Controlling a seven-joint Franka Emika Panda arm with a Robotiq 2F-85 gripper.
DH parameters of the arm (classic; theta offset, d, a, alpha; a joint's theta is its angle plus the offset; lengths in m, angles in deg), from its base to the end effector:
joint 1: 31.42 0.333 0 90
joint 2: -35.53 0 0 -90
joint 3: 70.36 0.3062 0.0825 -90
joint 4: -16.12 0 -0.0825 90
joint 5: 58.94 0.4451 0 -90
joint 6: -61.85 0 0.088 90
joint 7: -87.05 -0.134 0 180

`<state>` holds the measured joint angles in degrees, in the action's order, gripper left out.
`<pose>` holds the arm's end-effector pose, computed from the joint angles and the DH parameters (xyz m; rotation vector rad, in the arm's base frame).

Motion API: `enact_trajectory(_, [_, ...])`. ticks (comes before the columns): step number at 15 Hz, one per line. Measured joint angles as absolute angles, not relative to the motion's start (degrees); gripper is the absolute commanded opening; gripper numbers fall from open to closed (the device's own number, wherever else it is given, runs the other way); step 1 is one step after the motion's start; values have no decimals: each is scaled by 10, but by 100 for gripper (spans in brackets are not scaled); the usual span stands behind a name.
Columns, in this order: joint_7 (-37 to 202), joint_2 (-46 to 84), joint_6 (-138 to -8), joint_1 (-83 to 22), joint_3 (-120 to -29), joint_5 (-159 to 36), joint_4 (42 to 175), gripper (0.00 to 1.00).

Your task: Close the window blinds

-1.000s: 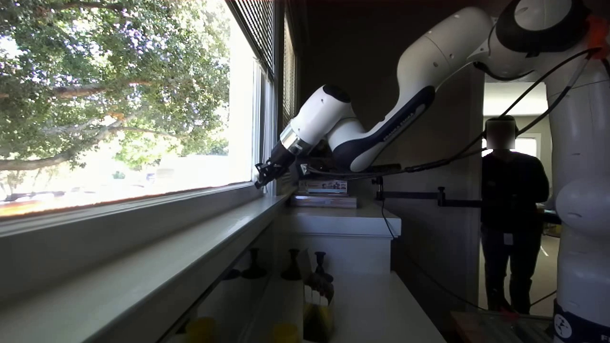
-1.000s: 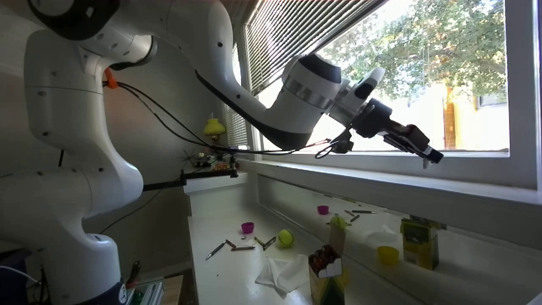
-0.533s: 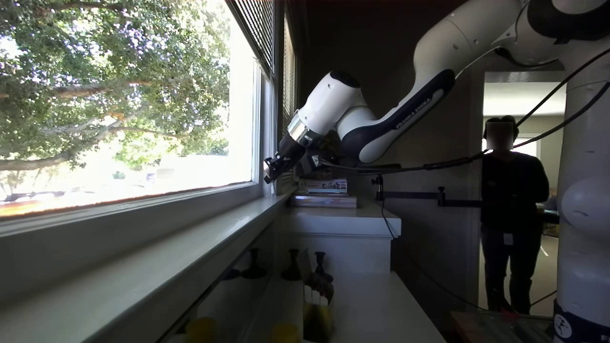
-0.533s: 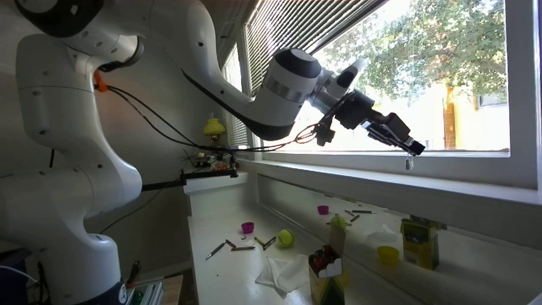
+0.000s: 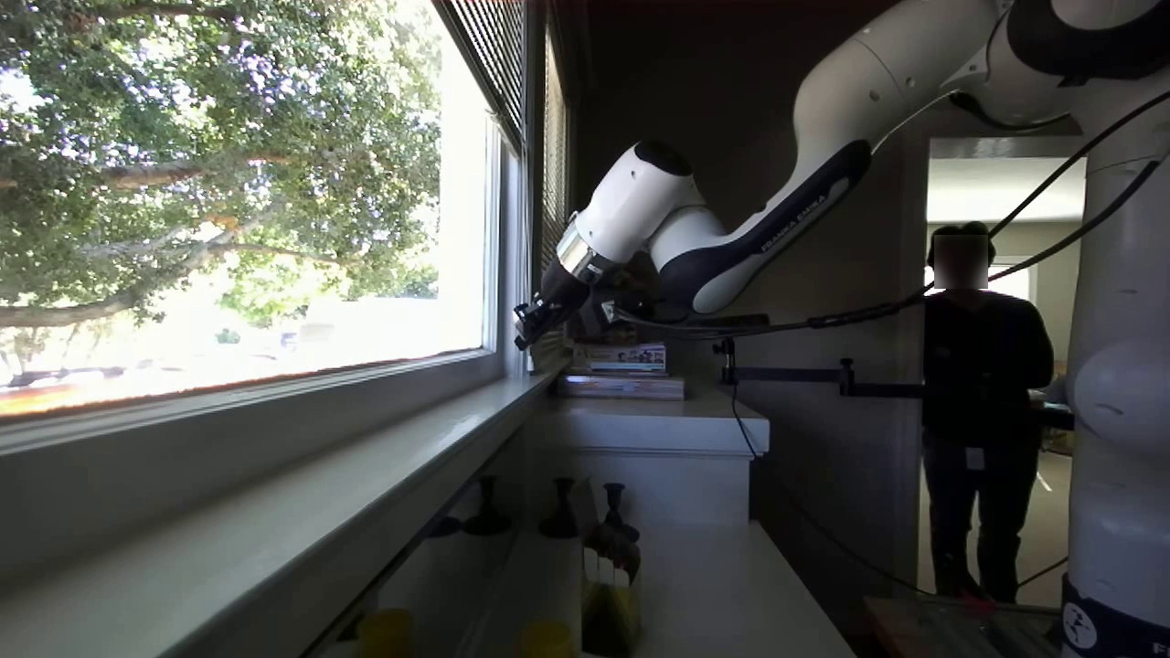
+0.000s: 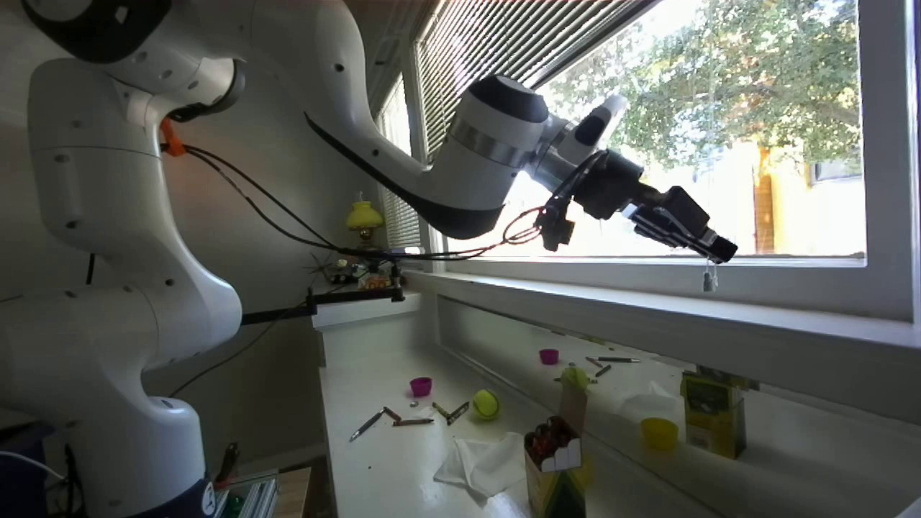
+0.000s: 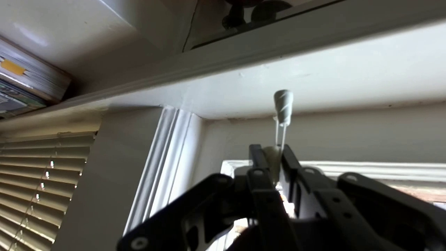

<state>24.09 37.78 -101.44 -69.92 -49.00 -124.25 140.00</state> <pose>0.6181 -0.1461 0.4124 2.4635 -0.4932 1.1279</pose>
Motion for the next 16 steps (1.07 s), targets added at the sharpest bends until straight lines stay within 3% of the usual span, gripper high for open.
enact_trajectory(13, [13,299,-1015,-700,-490,-1448,1347,4])
enact_trajectory(14, [6,294,-1015,-700,-490,-1456,1344,14])
enact_trajectory(15, [2,290,-1015,-699,-490,-1459,1343,39])
enact_trajectory(16, [1,288,-1015,-699,-490,-1459,1342,40])
